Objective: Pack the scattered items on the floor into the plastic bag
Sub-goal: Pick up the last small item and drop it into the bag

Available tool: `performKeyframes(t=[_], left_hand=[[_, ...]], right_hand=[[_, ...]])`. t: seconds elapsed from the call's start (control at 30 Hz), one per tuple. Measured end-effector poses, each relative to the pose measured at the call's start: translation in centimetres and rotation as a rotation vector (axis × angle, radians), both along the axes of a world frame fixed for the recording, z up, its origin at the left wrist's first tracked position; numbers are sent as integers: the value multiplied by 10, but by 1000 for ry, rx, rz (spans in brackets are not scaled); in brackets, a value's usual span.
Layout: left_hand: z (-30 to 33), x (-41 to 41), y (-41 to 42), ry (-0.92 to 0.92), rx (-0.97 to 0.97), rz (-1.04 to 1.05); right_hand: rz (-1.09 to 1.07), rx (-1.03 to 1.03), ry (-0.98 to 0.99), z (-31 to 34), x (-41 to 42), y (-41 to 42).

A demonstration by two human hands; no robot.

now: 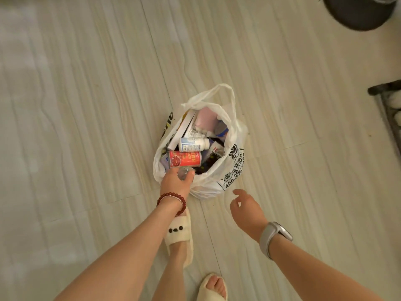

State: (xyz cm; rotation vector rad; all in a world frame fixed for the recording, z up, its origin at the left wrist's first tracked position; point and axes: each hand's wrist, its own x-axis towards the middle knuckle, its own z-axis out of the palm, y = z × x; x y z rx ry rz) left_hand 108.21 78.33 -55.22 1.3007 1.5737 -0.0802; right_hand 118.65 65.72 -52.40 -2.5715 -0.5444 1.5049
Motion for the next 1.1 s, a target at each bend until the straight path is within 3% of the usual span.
performKeyframes(t=[0.3,0.43,0.57,0.67,0.73,0.8,1.0,1.1], left_hand=[[-99,50,5,53,-71,-116],[-114,58,-6,-56,-130,-181],[-128,46,-7,183,-7,164],[-145,31,8,401,-259,540],[-166,24,14,387,-451,776],[-182,23,14,259,-518,973],[-164,22,9,299,-291,942],[-136,17,5,307,-144,820]], right_hand=[[-252,62,79,-73,33,61],[-140,113,-56,-96,50,68],[174,300,-382,-105,76,94],[480,396,-532,-114,92,126],[630,384,-582,-124,100,148],[697,350,-607,-133,105,168],[414,358,-370,-139,112,182],[256,228,-375,-127,116,183]])
